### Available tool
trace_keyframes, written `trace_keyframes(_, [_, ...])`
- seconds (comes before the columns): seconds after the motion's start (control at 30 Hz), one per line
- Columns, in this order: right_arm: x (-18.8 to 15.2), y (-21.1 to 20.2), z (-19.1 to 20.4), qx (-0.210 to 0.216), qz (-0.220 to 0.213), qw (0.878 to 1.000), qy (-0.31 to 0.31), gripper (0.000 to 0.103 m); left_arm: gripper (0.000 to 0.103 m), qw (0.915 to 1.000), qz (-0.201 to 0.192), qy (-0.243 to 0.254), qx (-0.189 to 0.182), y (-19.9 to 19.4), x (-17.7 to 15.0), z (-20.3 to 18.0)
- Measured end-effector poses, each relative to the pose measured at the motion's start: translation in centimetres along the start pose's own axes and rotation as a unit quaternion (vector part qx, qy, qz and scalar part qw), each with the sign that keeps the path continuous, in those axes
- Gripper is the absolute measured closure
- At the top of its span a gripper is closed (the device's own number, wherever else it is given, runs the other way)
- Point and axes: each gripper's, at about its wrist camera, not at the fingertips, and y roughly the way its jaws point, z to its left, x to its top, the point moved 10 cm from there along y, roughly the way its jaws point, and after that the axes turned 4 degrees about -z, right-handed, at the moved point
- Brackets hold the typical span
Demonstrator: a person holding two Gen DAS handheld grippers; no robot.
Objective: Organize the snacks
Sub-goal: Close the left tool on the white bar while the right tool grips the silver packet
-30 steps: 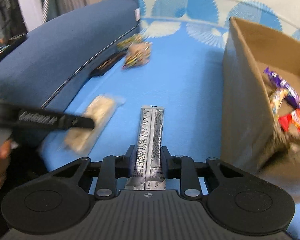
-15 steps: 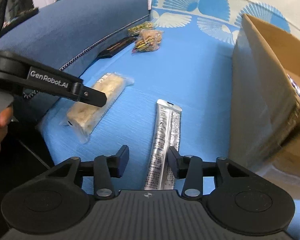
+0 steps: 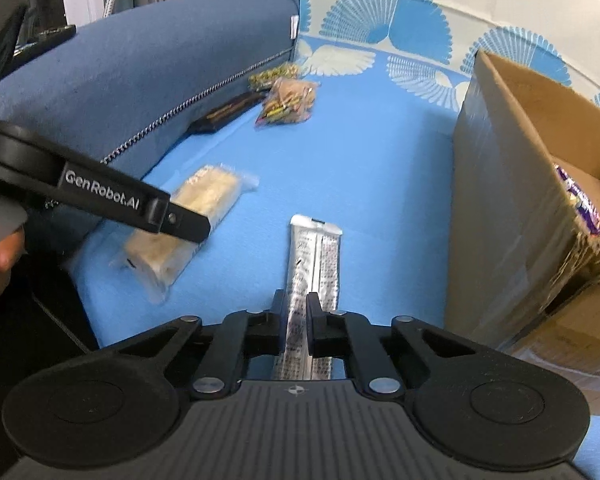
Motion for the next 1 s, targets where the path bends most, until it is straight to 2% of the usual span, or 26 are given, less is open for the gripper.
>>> trace_keyframes(0.1, [-0.3, 0.4, -0.1, -0.003, 0.011, 1.000, 0.002, 0.092, 0.048, 1.0000, 0.001, 0.001, 0.001, 0.1, 0.0, -0.1])
trace_keyframes(0.17, [-0.5, 0.5, -0.1, -0.008, 0.016, 1.000, 0.002, 0.064, 0.048, 1.0000, 0.002, 0.001, 0.001, 0.1, 0.0, -0.1])
trace_keyframes(0.23, [-0.6, 0.6, -0.1, -0.013, 0.017, 1.000, -0.003, 0.055, 0.048, 1.0000, 0.003, 0.001, 0.001, 0.2, 0.0, 0.0])
trace_keyframes(0.43, [-1.3, 1.3, -0.7, -0.022, 0.031, 0.999, 0.000, 0.055, 0.048, 1.0000, 0.006, 0.007, 0.002, 0.4, -0.1, -0.1])
trace_keyframes(0.5, [-1.2, 1.3, -0.6, -0.018, 0.030, 0.999, 0.000, 0.061, 0.048, 0.9999, 0.007, 0.010, 0.004, 0.4, -0.2, -0.4])
trace_keyframes(0.53, [-1.2, 1.3, -0.5, -0.015, 0.028, 0.999, -0.002, 0.070, 0.048, 0.9999, 0.007, 0.012, 0.004, 0.4, -0.2, -0.4])
trace_keyframes(0.67, [-1.0, 1.2, -0.3, -0.012, 0.022, 1.000, -0.009, 0.078, 0.048, 0.9998, 0.008, 0.017, 0.006, 0.5, -0.2, -0.5])
trace_keyframes(0.87, [-0.1, 0.7, -0.7, -0.017, 0.001, 1.000, 0.004, 0.080, 0.048, 0.9998, 0.009, 0.018, 0.007, 0.5, -0.2, -0.5])
trace_keyframes(1.0, [-0.6, 1.2, -0.9, -0.022, 0.015, 1.000, 0.005, 0.080, 0.048, 0.9997, 0.013, 0.021, 0.009, 0.7, -0.3, -0.5])
